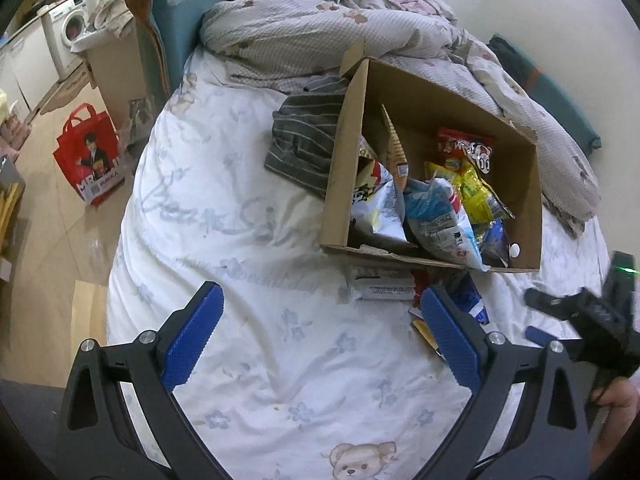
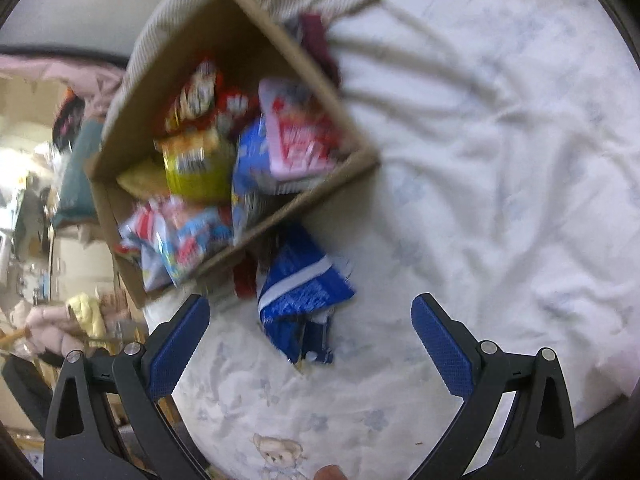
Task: Organize snacks
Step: 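Grasp the blue-white bag with the right tool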
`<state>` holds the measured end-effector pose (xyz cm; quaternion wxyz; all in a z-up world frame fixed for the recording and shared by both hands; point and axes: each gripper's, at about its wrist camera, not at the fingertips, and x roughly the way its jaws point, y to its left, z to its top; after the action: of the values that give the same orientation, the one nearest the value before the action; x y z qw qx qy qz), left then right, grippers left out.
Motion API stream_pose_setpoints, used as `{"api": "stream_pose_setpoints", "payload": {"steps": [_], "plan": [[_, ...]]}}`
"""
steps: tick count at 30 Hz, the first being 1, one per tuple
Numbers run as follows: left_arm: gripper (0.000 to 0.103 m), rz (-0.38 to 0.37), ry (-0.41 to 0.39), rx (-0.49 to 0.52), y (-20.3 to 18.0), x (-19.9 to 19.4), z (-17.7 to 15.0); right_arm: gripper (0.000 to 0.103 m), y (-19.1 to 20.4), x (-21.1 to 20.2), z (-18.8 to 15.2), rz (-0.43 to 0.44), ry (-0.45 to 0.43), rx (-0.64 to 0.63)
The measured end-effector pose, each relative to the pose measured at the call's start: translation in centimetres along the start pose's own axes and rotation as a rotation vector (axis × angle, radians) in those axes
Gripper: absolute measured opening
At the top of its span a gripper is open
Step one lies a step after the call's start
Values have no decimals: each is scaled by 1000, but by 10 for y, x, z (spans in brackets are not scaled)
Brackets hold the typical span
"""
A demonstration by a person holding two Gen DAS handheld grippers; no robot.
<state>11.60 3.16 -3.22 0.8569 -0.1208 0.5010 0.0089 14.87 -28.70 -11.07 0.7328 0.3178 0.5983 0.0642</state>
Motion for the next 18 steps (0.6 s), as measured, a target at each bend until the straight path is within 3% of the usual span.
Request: {"api": "stream_pose_setpoints", "payload": {"steps": [5,7,14,18], "plan": [[98,-6,16,-4,-1,4,1,103,20,46,0,-68,96,-75],[98,-6,20,-3,-1,5,1,98,20,63,0,-61,122,-57],[98,-10,42,-15,-1,10,1,47,30,75,-11,-137,113,-142],[98,-22,63,-27,-3,14,2,41,33,72,-29,-87,178,-173]]}}
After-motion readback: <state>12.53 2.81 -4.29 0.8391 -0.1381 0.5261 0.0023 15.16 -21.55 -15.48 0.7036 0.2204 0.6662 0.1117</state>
